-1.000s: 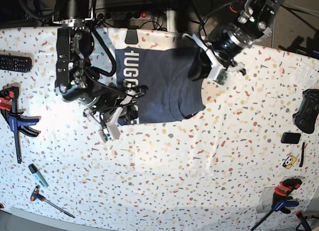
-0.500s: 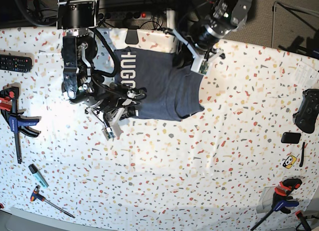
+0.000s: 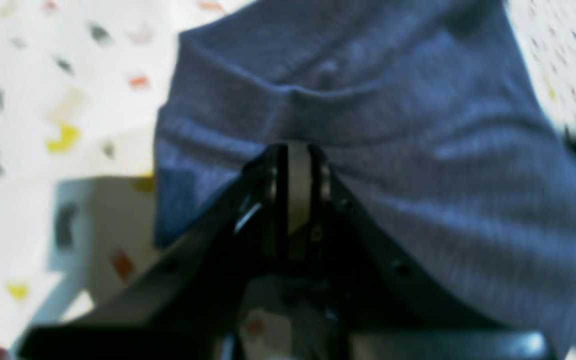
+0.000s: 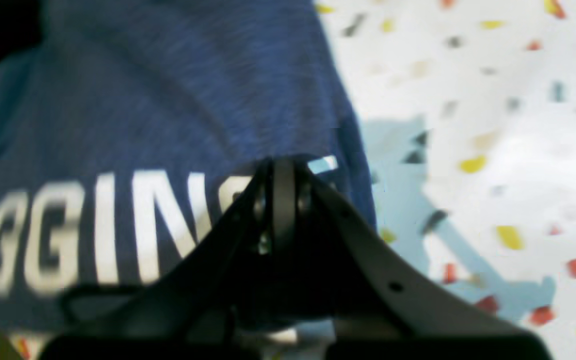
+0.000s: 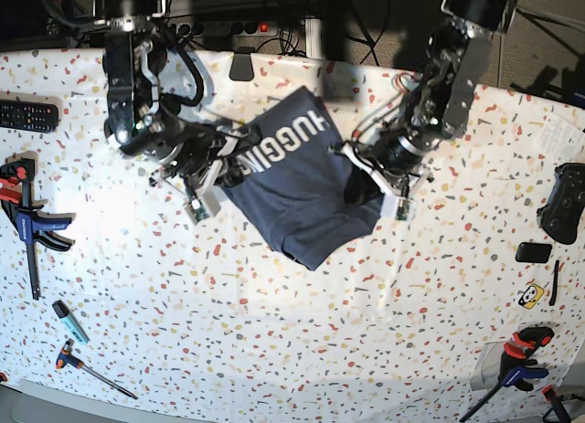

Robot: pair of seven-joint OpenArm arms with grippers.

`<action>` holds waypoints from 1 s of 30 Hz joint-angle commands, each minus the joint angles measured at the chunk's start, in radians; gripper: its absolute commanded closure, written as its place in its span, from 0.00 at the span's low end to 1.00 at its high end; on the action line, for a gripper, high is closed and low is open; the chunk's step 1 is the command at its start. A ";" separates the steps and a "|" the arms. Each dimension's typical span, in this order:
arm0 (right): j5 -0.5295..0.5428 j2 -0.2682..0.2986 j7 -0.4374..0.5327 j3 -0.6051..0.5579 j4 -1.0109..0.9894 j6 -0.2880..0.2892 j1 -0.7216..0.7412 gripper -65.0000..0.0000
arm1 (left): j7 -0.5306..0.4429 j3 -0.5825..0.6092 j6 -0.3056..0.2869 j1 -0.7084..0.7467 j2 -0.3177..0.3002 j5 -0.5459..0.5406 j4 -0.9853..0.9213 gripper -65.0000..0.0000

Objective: Fold the T-shirt properly
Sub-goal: 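Flip the folded bundle with both grippers and set it down flat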

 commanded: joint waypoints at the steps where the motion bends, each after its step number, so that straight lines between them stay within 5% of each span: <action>1: -0.003 -0.008 0.019 0.002 0.026 0.006 -0.005 1.00 | 0.027 -0.006 0.038 -0.029 -0.010 0.011 -0.021 0.96; 15: -0.003 -0.184 0.072 0.002 0.036 0.021 -0.043 1.00 | 0.041 -0.005 -0.003 -0.220 0.003 0.012 -0.084 1.00; 20: -0.002 -0.199 0.085 0.003 0.085 0.024 -0.050 1.00 | 0.068 -0.014 -0.002 -0.230 0.003 0.010 -0.075 1.00; 30: -0.002 -0.148 0.044 0.012 0.374 0.024 -0.174 1.00 | 0.335 -0.078 -0.007 -0.176 -0.006 -0.015 0.228 1.00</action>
